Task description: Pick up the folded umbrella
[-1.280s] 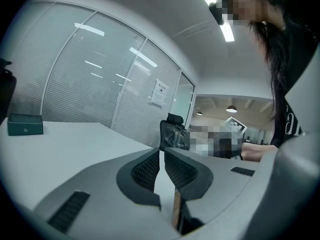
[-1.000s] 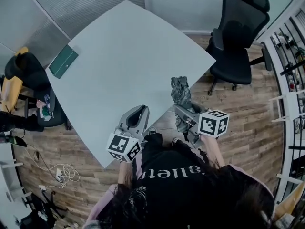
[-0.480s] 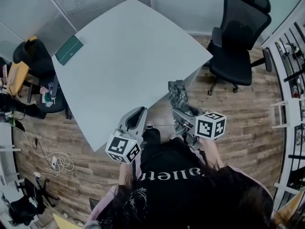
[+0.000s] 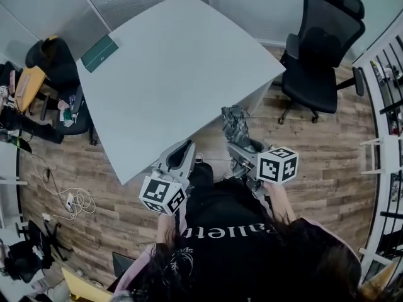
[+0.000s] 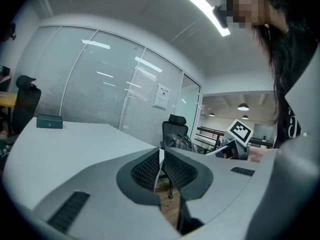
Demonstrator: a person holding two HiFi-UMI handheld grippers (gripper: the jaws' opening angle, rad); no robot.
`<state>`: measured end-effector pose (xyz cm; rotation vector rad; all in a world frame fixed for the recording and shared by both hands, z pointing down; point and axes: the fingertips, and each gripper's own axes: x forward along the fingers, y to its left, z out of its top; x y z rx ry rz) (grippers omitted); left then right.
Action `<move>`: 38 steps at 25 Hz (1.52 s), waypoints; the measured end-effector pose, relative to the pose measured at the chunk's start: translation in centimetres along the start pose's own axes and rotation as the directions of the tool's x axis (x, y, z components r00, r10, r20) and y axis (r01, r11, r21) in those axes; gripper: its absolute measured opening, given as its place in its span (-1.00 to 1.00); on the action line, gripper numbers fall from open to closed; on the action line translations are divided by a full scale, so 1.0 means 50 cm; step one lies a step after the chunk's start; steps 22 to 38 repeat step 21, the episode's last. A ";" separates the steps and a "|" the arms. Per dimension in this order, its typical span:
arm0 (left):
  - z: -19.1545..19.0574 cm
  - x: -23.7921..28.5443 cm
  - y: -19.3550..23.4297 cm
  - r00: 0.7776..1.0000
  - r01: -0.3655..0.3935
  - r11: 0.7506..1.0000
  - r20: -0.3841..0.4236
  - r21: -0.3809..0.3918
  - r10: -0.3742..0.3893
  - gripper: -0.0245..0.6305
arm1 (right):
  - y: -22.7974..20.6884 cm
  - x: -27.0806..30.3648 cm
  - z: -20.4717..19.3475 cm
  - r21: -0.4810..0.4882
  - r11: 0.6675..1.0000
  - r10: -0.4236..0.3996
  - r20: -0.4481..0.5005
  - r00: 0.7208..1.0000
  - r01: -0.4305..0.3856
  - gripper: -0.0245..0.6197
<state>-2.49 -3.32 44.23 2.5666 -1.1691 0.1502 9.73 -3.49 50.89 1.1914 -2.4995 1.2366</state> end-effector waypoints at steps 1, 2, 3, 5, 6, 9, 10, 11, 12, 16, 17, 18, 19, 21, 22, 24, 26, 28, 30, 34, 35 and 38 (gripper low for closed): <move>-0.002 -0.003 -0.002 1.000 -0.001 1.000 0.000 0.000 0.001 -0.78 | 0.002 -0.001 -0.004 -0.003 1.000 0.001 -0.003 1.000 -0.001 -0.19; -0.005 -0.006 -0.003 1.000 -0.003 1.000 0.000 -0.001 0.003 -0.78 | 0.003 -0.001 -0.007 -0.005 1.000 0.001 -0.006 1.000 -0.001 -0.19; -0.007 -0.008 -0.003 1.000 -0.005 1.000 0.000 -0.001 0.005 -0.78 | 0.004 -0.001 -0.010 -0.006 1.000 0.002 -0.009 1.000 -0.002 -0.19; -0.010 -0.012 -0.005 1.000 -0.008 1.000 -0.001 -0.002 0.008 -0.78 | 0.006 -0.001 -0.014 -0.009 1.000 0.005 -0.012 1.000 -0.005 -0.19; -0.011 -0.012 -0.007 1.000 -0.009 1.000 -0.001 -0.002 0.009 -0.78 | 0.006 -0.003 -0.015 -0.009 1.000 0.006 -0.013 1.000 -0.006 -0.19; -0.012 -0.014 -0.014 1.000 -0.009 1.000 0.000 -0.001 0.009 -0.78 | 0.005 -0.008 -0.015 -0.010 1.000 0.007 -0.012 1.000 -0.007 -0.19; -0.012 -0.015 -0.016 1.000 -0.010 1.000 0.000 -0.001 0.010 -0.78 | 0.006 -0.009 -0.016 -0.010 1.000 0.007 -0.012 1.000 -0.008 -0.19; -0.013 -0.017 -0.017 1.000 -0.010 1.000 0.000 -0.001 0.010 -0.78 | 0.007 -0.009 -0.017 -0.011 1.000 0.008 -0.013 1.000 -0.008 -0.19; -0.013 -0.017 -0.018 1.000 -0.011 1.000 -0.001 0.000 0.011 -0.78 | 0.008 -0.009 -0.018 -0.011 1.000 0.010 -0.014 1.000 -0.010 -0.19; -0.014 -0.016 -0.024 1.000 -0.011 1.000 -0.002 0.003 0.011 -0.78 | 0.006 -0.011 -0.020 -0.011 1.000 0.013 -0.019 1.000 -0.014 -0.19; -0.013 -0.016 -0.026 1.000 -0.010 1.000 -0.002 0.003 0.010 -0.78 | 0.005 -0.011 -0.020 -0.010 1.000 0.013 -0.020 1.000 -0.013 -0.19; -0.013 -0.016 -0.028 1.000 -0.010 1.000 -0.002 0.003 0.010 -0.78 | 0.003 -0.011 -0.020 -0.010 1.000 0.012 -0.021 1.000 -0.012 -0.19; -0.013 -0.016 -0.028 1.000 -0.010 1.000 -0.002 0.003 0.010 -0.78 | 0.002 -0.010 -0.019 -0.011 1.000 0.011 -0.022 1.000 -0.011 -0.19; -0.013 -0.018 -0.028 1.000 -0.013 1.000 -0.003 0.003 0.013 -0.78 | 0.000 -0.008 -0.017 -0.012 1.000 0.010 -0.023 1.000 -0.010 -0.19; -0.013 -0.018 -0.028 1.000 -0.013 1.000 -0.003 0.003 0.013 -0.78 | 0.000 -0.008 -0.017 -0.012 1.000 0.010 -0.023 1.000 -0.010 -0.19; -0.013 -0.018 -0.028 1.000 -0.013 1.000 -0.003 0.003 0.013 -0.78 | 0.000 -0.008 -0.017 -0.012 1.000 0.010 -0.023 1.000 -0.010 -0.19; -0.013 -0.018 -0.028 1.000 -0.013 1.000 -0.003 0.003 0.013 -0.78 | 0.000 -0.008 -0.017 -0.012 1.000 0.010 -0.023 1.000 -0.010 -0.19; -0.013 -0.018 -0.028 1.000 -0.013 1.000 -0.003 0.003 0.013 -0.78 | 0.000 -0.008 -0.017 -0.012 1.000 0.010 -0.023 1.000 -0.010 -0.19; -0.013 -0.018 -0.028 1.000 -0.013 1.000 -0.003 0.003 0.013 -0.78 | 0.000 -0.008 -0.017 -0.012 1.000 0.010 -0.023 1.000 -0.010 -0.19; -0.013 -0.018 -0.028 1.000 -0.013 1.000 -0.003 0.003 0.013 -0.78 | 0.000 -0.008 -0.017 -0.012 1.000 0.010 -0.023 1.000 -0.010 -0.19; -0.013 -0.018 -0.028 1.000 -0.013 1.000 -0.003 0.003 0.013 -0.78 | 0.000 -0.008 -0.017 -0.012 1.000 0.010 -0.023 1.000 -0.010 -0.19; -0.013 -0.018 -0.028 1.000 -0.013 1.000 -0.003 0.003 0.013 -0.78 | 0.000 -0.008 -0.017 -0.012 1.000 0.010 -0.023 1.000 -0.010 -0.19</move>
